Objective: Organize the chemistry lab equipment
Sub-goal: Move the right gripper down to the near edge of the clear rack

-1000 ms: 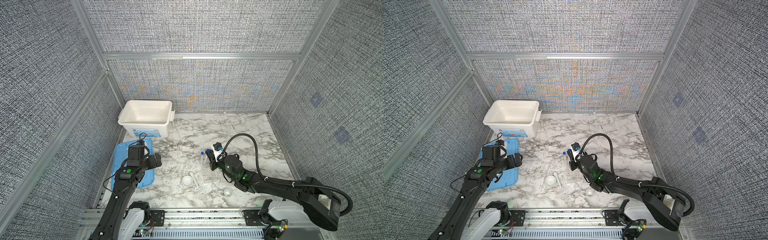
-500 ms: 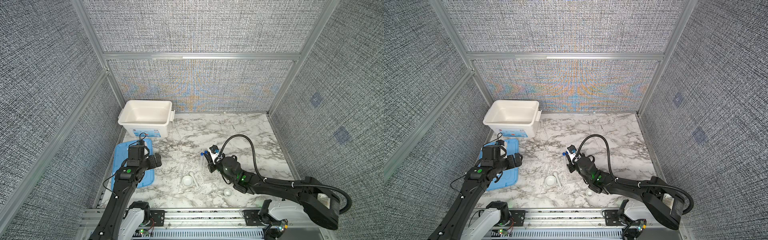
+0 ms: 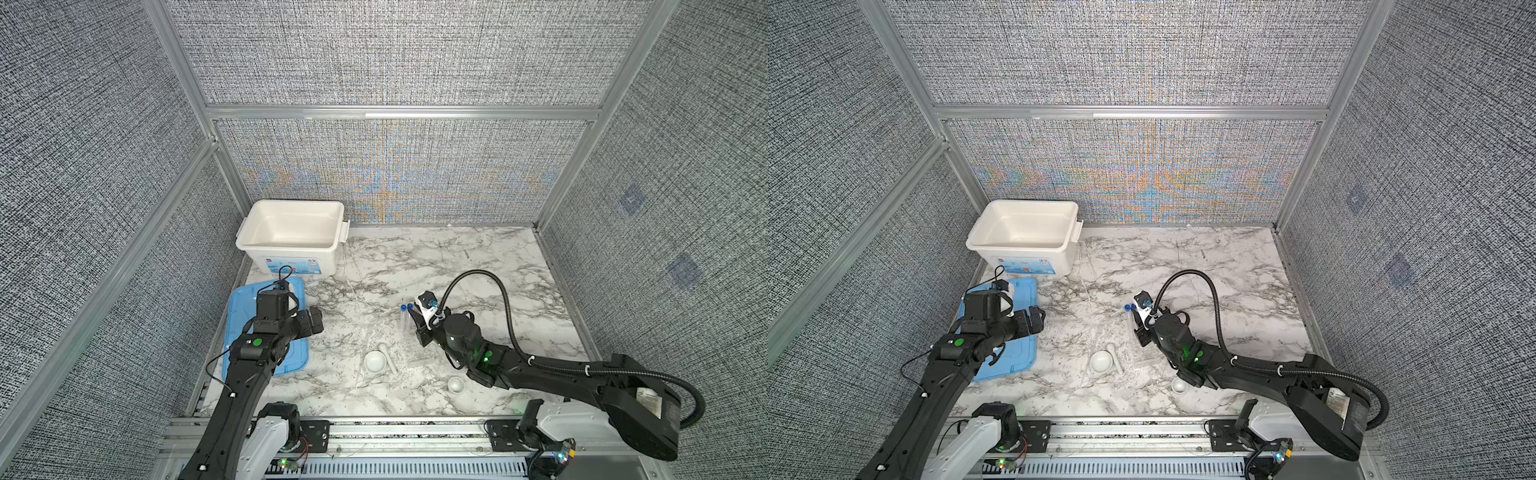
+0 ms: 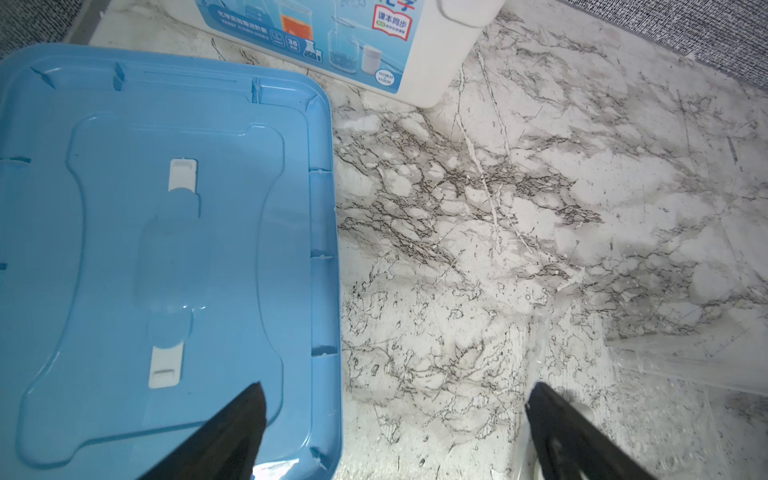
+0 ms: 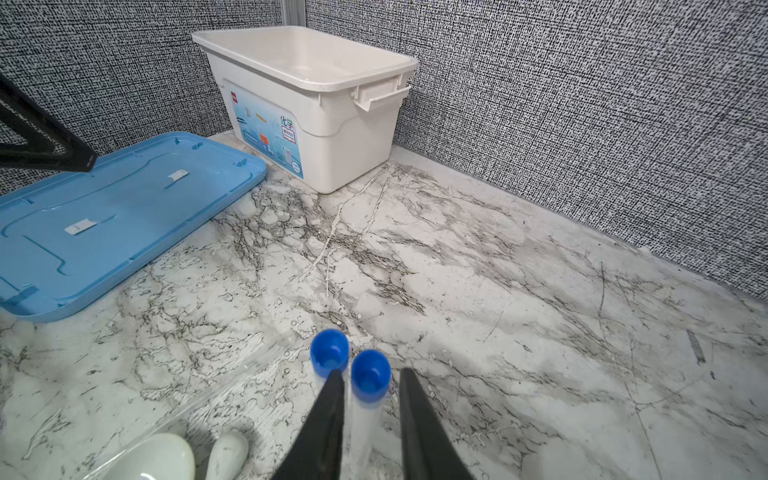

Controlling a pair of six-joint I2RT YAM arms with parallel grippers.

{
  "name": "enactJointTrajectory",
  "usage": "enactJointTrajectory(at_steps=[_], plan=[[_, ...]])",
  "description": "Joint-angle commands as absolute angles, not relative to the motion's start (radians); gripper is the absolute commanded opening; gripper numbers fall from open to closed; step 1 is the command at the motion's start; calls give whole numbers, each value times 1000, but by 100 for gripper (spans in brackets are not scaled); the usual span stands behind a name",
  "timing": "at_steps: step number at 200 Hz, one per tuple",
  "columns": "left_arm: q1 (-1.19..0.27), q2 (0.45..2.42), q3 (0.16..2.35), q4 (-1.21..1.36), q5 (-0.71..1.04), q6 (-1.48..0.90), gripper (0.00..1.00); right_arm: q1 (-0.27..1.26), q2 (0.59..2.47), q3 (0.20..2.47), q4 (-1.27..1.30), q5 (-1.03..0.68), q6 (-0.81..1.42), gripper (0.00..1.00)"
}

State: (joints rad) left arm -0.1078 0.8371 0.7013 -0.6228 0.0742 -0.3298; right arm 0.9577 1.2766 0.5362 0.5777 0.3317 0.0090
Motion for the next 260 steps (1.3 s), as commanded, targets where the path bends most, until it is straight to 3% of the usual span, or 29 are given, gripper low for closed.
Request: enactJointTrajectory(at_steps=[1,49,93,139,155,177,193,260], plan=[[-107,835,703,-619,68,-326,99,962,1258,543,586,340,7,26],[-107,827,701,-618,69,-326,99,948,1140,582,435,316,70,28],[-108,830,703,-619,74,-327,99,862,1208,932,-196,138,240,37],[-107,829,704,-623,83,-328,99,692,1276,1148,-550,-144,372,50],[-107,827,703,-622,86,-328,99,640,1272,1136,-594,-250,334,58],[-108,827,706,-623,87,-328,99,645,1256,1064,-630,-243,309,72],[-107,827,706,-623,87,-328,99,679,1225,946,-583,-195,336,99],[-108,824,703,-620,91,-327,99,875,1253,749,-433,-32,450,99]])
